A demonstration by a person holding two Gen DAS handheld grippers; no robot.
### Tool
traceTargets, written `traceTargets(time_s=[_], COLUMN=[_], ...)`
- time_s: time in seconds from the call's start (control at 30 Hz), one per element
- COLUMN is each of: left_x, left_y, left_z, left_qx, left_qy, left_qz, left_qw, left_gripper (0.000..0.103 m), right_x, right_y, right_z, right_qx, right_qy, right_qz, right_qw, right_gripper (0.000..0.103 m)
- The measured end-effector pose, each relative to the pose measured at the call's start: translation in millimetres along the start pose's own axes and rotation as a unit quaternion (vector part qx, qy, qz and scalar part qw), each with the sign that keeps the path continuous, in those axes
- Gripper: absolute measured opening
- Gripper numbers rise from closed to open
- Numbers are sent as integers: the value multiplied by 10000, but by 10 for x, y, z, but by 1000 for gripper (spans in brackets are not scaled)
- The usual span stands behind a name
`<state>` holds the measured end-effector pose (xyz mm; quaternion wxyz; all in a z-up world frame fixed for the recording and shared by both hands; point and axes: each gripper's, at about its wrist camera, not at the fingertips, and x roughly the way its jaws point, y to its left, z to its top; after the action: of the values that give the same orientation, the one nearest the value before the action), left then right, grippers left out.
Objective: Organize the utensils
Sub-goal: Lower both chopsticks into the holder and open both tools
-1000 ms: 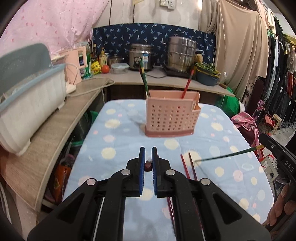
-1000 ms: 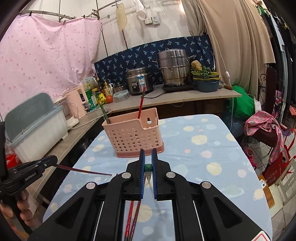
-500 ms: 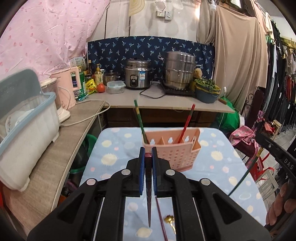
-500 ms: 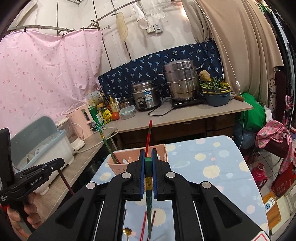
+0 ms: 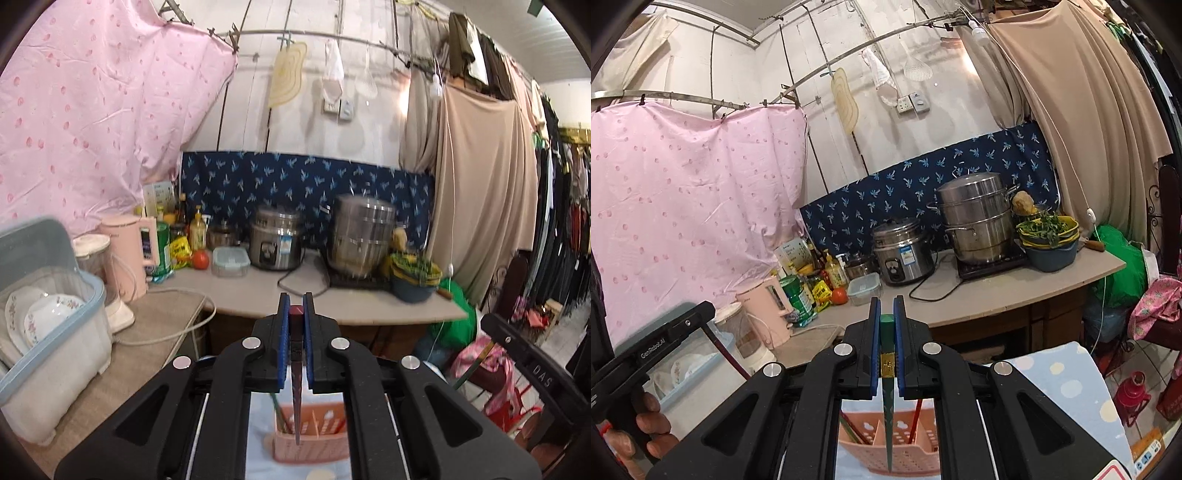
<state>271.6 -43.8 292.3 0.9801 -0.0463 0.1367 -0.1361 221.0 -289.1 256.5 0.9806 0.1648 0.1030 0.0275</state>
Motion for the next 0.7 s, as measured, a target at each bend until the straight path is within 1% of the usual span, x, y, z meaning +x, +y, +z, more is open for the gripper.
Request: traceTargets(time_s=[0.13, 0.23, 0.43, 0.7], left_x=[225, 420, 699, 922], left_y=[-23, -7, 47, 77], left_z=[68, 20, -236, -570], left_qx=[-12, -37, -69, -81], left_qy=[-131, -41, 238, 686], left_qz=[78, 111, 133, 129], left_qw=[9999, 9999, 9996, 9975], left_gripper=[7, 7, 7, 7], right_x=[251, 431, 747, 946], right_y=[-12, -48, -127, -206], right_z=[86, 58, -208, -602], right_qx=[102, 158, 155, 12], right_qy=[-102, -51, 335, 813], right_qz=[-35, -81, -166, -354], right_qw=[9999, 9998, 9992, 9961], right_gripper=[6, 6, 6, 6])
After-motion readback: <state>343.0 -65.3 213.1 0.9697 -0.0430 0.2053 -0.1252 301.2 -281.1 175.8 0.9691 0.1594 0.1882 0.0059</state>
